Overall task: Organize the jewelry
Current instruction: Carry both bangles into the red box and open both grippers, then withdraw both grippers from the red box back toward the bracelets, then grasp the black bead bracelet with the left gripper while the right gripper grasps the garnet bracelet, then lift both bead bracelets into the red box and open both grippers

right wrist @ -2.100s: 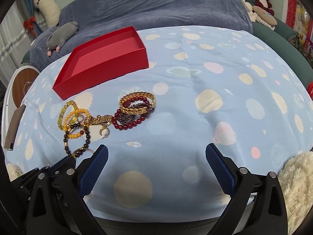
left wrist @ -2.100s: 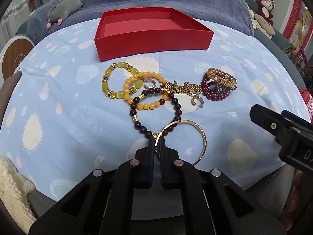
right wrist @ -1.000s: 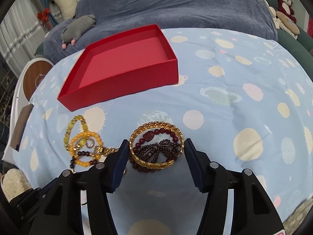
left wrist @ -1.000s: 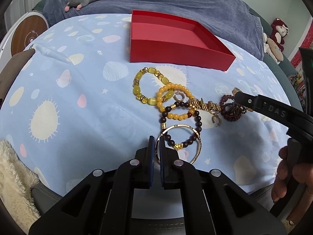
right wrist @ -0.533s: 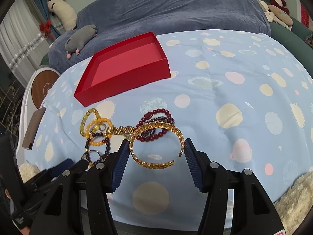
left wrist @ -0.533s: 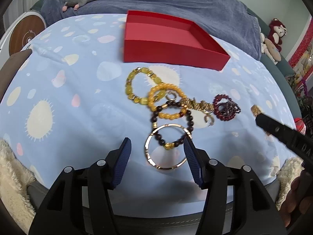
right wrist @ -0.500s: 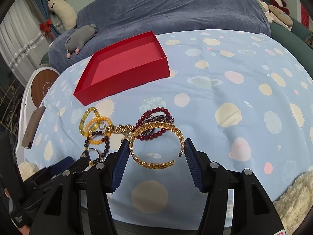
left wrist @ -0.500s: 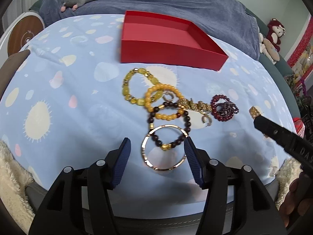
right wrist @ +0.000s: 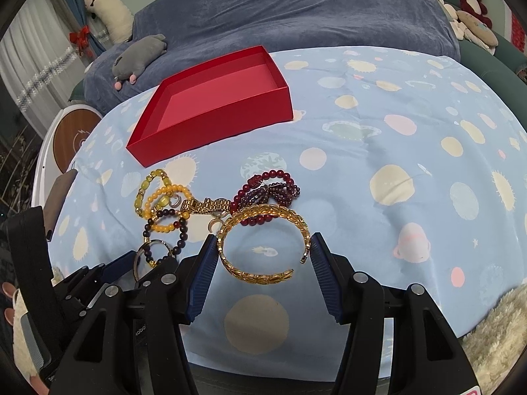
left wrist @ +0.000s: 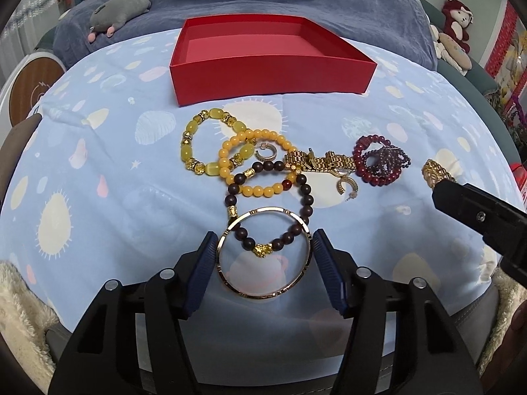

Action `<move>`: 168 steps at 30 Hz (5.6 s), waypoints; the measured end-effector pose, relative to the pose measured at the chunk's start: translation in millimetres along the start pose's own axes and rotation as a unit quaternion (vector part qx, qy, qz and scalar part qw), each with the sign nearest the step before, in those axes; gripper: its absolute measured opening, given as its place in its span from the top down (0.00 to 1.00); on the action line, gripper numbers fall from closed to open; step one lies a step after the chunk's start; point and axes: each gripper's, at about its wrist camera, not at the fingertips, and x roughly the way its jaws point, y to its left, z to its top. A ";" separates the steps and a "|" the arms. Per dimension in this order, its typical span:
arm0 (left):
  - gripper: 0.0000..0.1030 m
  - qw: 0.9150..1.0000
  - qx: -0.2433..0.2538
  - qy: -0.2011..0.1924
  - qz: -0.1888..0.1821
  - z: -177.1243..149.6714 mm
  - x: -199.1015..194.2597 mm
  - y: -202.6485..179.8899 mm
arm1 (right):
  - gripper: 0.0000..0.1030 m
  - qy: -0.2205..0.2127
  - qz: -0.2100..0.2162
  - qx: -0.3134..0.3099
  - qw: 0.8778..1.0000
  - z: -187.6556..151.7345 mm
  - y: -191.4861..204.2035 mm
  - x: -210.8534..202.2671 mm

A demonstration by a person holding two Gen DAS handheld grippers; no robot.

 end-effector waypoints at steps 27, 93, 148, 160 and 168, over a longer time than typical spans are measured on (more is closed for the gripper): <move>0.45 0.993 -0.083 -0.082 -0.017 180.7 -11.1 60.8 | 0.47 -0.035 0.058 -0.052 0.996 160.2 33.4 33.8; 0.27 0.995 -0.093 -0.016 -0.014 46.8 -16.3 80.0 | 0.32 0.010 -0.002 -0.014 1.000 30.8 -0.7 4.0; 0.92 0.995 -0.090 -0.003 -0.028 17.3 5.5 65.4 | 0.76 0.035 -0.028 -0.001 0.999 35.1 -13.8 58.5; 0.92 0.995 -0.093 -0.002 -0.031 17.8 5.8 66.0 | 0.96 0.030 -0.013 -0.007 0.999 34.0 -10.7 54.1; 0.92 0.995 -0.095 -0.007 -0.034 18.4 -0.2 66.0 | 0.97 0.006 0.008 0.006 1.000 34.3 -10.2 26.0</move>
